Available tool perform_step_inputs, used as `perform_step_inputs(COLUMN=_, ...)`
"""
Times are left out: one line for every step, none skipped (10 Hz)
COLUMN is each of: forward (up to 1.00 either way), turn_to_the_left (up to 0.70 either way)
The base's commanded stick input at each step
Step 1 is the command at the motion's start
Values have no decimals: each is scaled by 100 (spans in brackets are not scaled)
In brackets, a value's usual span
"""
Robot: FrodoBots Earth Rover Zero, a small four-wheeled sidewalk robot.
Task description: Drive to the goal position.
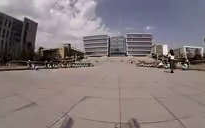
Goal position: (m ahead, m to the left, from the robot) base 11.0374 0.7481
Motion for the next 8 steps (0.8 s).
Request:
perform_step_inputs(forward=100, turn_to_the_left=1)
perform_step_inputs(forward=100, turn_to_the_left=1)
perform_step_inputs(forward=100, turn_to_the_left=1)
perform_step_inputs(forward=100, turn_to_the_left=1)
perform_step_inputs(forward=100, turn_to_the_left=0)
perform_step_inputs(forward=100, turn_to_the_left=-34)
perform_step_inputs(forward=100, turn_to_the_left=-40)
perform_step_inputs(forward=100, turn_to_the_left=-1)
